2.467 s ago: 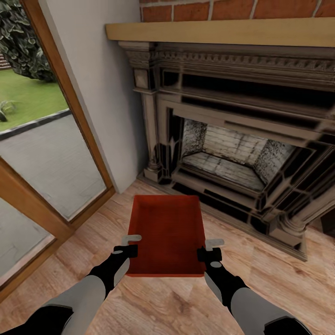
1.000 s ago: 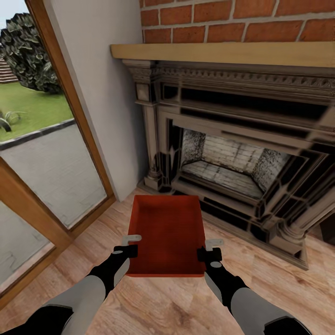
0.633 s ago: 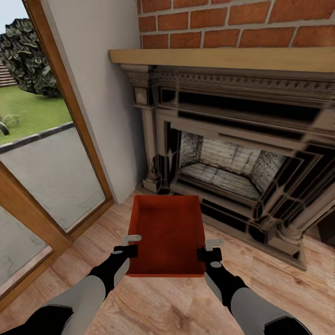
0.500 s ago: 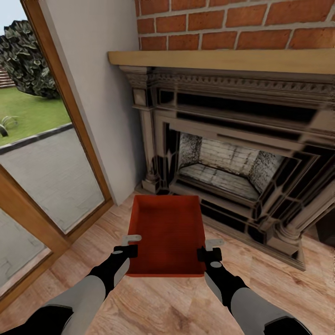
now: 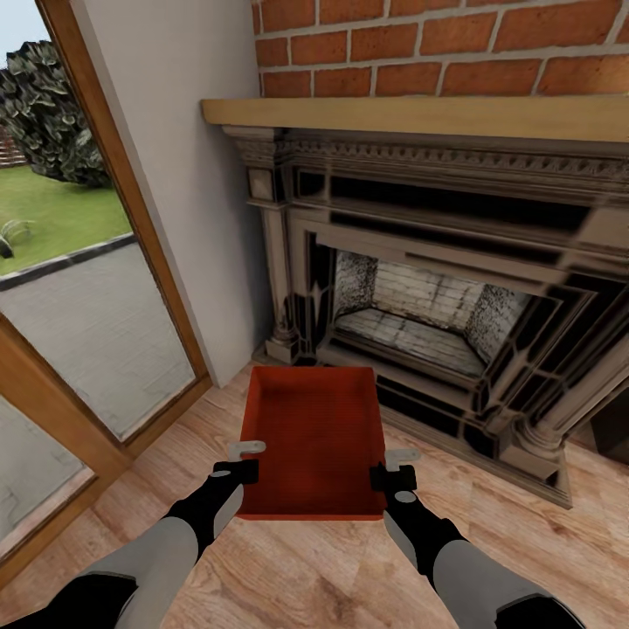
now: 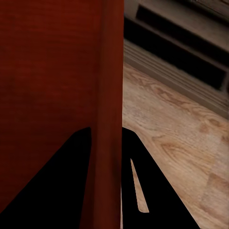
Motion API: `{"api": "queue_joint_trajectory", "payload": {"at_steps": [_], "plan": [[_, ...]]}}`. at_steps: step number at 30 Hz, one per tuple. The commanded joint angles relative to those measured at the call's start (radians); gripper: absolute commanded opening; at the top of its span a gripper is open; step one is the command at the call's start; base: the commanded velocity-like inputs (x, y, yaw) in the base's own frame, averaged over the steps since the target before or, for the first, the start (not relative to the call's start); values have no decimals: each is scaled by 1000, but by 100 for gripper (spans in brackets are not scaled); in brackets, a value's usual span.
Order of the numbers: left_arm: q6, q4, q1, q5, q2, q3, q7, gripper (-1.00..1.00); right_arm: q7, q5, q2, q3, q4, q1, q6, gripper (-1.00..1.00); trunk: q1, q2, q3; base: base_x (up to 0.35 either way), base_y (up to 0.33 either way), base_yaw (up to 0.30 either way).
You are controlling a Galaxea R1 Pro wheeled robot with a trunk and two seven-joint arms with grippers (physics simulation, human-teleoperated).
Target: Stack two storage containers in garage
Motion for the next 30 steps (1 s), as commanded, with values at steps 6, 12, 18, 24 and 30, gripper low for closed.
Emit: {"api": "queue_joint_trajectory", "payload": {"at_steps": [6,12,18,24,30], "plan": [[6,-2,0,14,19,21,7,-100,-5,5,-1,-11,-2,-1,-3,-100,0,0,-1,0,0,0],[6,-2,0,14,19,21,7,-100,-5,5,-2,-11,-2,-1,-3,-100,0,0,-1,0,0,0],[7,-2,0,14,19,21,7,-100,-5,4,-1,-11,-2,-1,0,-100,0,0,3,0,0,-7],[7,-2,0,14,19,21,7,-100,-5,4,0,-11,-2,-1,0,-100,0,0,11,0,0,-72],[7,-2,0,14,20,21,7,-100,-4,4,0,-11,-2,-1,1,-100,0,0,20,0,0,-101]]}}
